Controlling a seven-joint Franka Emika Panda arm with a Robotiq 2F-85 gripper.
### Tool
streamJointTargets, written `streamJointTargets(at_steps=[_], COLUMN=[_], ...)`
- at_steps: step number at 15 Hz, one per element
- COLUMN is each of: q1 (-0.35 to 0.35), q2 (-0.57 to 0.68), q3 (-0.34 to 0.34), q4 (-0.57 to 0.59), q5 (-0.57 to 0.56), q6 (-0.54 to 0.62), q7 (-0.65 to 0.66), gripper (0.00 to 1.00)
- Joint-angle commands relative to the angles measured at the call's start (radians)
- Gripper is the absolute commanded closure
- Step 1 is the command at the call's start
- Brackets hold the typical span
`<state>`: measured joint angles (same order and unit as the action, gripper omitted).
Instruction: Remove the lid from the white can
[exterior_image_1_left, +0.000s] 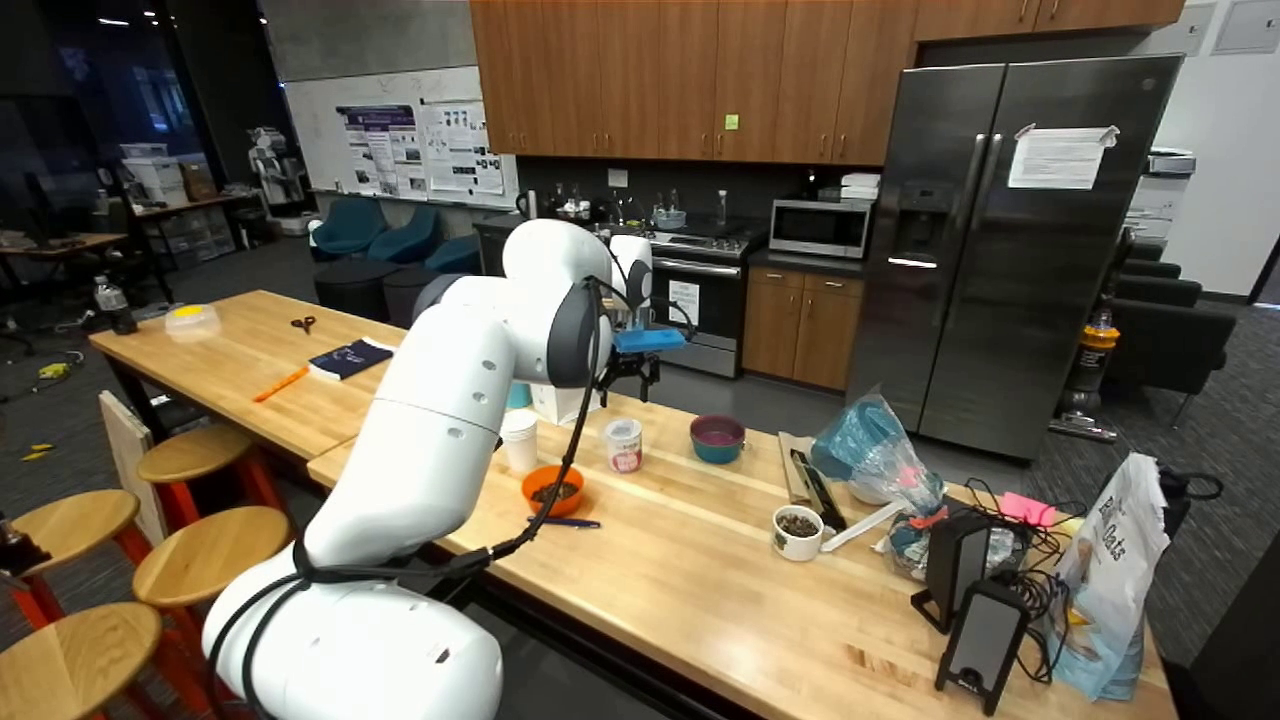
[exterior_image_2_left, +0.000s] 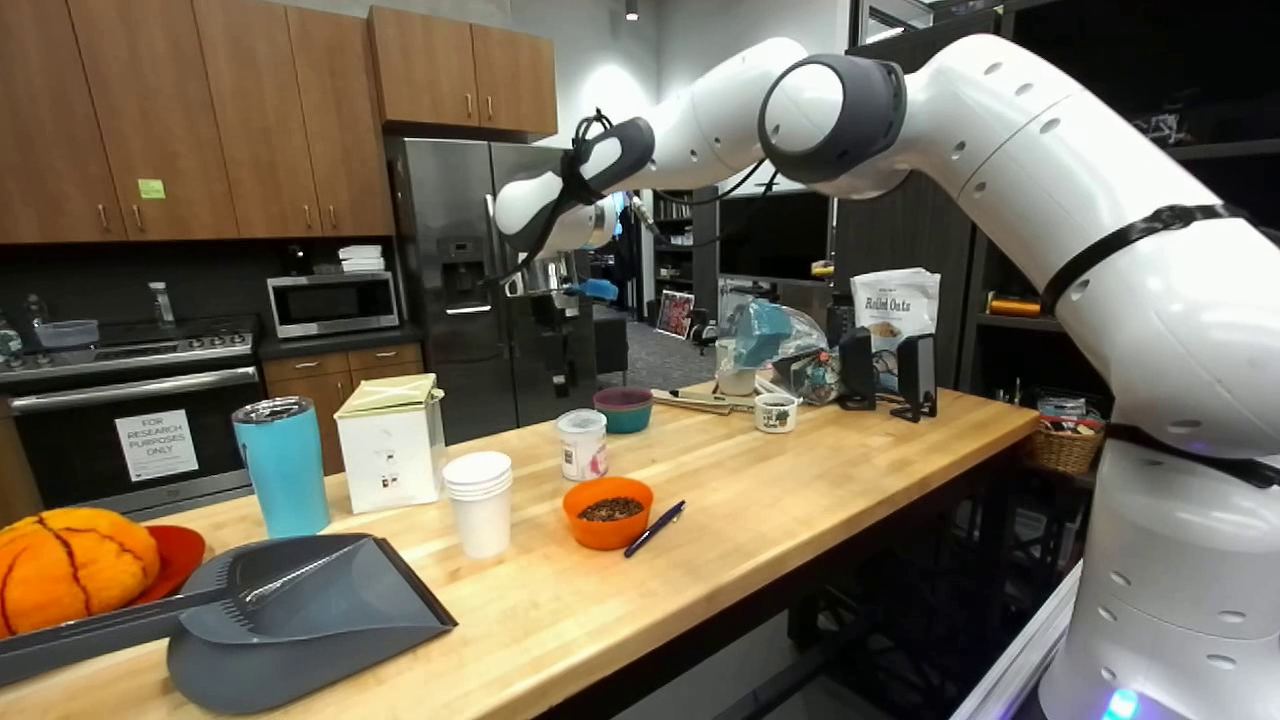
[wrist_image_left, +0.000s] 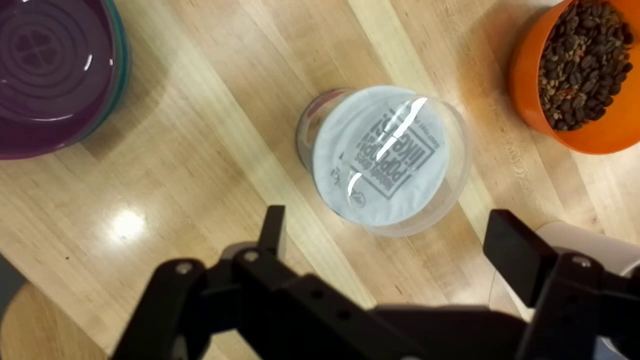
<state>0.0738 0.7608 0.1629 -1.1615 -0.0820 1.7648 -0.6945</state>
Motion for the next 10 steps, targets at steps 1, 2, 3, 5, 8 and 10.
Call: streamJointTargets(at_steps=[1, 2, 3, 5, 8, 10], q1=[-0.004, -0.005, -0.007, -0.004, -0.004, -0.005], q2=[0.003, 0.003, 0.005, 0.01, 0.019, 0.024], q3=[-0.003, -0.002, 0.001, 0.001, 0.0, 0.0], q4=[0.01, 0.01, 0.012, 0.014, 0.01, 0.005], q5=[0.016, 0.021, 0.027, 0.031, 0.039, 0.041], q6=[-0.007, -0.008, -0.011, -0.011, -0.01, -0.008], q7=[0.011, 0.011, 0.009, 0.012, 0.014, 0.015], gripper=[0.0, 0.0, 0.0, 0.0, 0.0, 0.0])
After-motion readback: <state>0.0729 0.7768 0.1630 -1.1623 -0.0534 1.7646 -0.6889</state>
